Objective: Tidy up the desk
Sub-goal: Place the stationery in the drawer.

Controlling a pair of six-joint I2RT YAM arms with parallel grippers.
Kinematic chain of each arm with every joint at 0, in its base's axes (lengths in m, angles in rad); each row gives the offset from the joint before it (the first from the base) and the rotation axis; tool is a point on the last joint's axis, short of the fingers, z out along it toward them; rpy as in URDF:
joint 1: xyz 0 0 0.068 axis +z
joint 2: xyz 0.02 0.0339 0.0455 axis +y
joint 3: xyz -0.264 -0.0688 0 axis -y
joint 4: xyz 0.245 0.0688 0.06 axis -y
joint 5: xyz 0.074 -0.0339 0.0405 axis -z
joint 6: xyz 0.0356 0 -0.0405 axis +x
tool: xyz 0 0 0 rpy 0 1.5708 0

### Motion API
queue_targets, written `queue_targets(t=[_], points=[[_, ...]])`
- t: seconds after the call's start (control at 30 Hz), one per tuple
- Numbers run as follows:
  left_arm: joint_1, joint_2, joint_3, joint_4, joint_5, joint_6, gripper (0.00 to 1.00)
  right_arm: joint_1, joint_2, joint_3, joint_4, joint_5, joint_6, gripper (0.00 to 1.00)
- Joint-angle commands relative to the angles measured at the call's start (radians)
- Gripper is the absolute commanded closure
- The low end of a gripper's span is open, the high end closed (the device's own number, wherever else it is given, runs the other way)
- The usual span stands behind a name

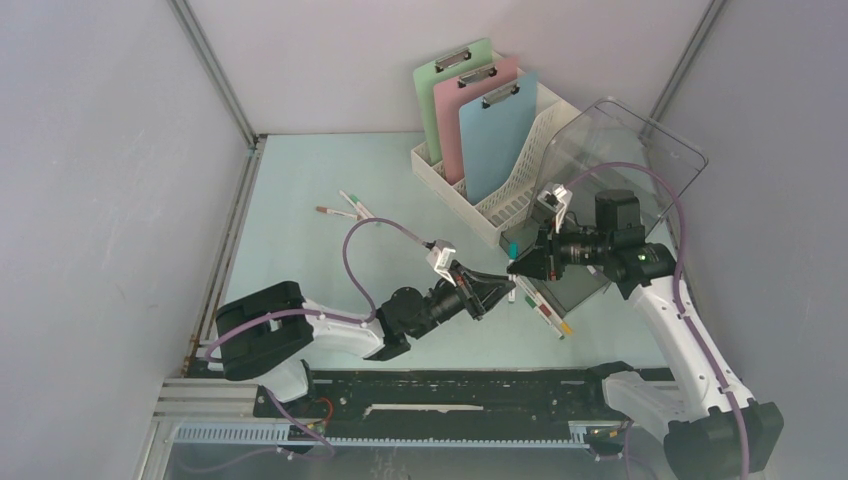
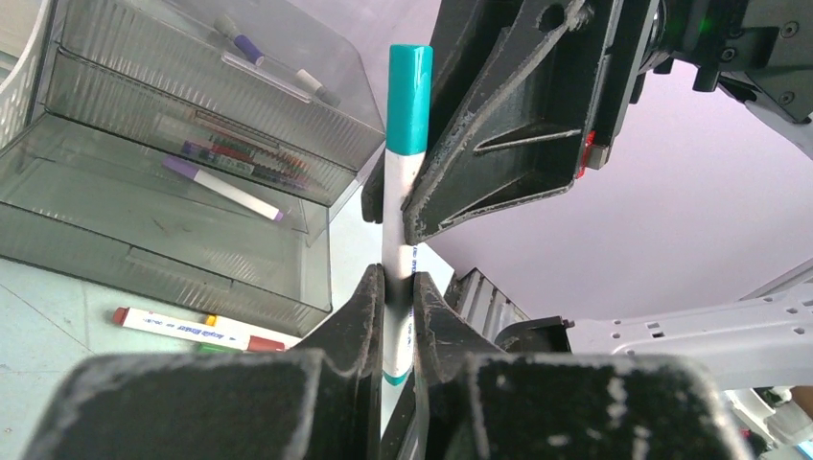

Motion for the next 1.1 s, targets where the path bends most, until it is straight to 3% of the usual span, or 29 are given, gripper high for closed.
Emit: queue_targets(t=[0.0, 0.23, 0.63, 0.83, 1.07], points=[[-0.005, -0.006, 0.035, 0.025, 0.004, 0.032, 0.89, 0.013, 0.001, 0.004, 0.015, -0.018, -0.007, 0.82], [-0.006, -0.041, 0.022, -0.038, -0.022, 0.044, 0.66, 0.023, 0.002, 0.003, 0.007, -0.014, -0.025, 0.94], [-0.005, -0.274, -0.128, -0.186, -0.188, 0.211, 0.32, 0.037, -0.022, 0.005, -0.032, 0.089, -0.138, 1.0], [-0.005, -0.414, -0.246, -0.226, -0.337, 0.264, 0.02, 0.054, -0.06, 0.006, -0.135, 0.151, -0.352, 1.0], [-0.003, -0.535, -0.367, -0.244, -0.484, 0.276, 0.0, 0.075, -0.044, 0.006, -0.174, 0.336, -0.458, 1.0]])
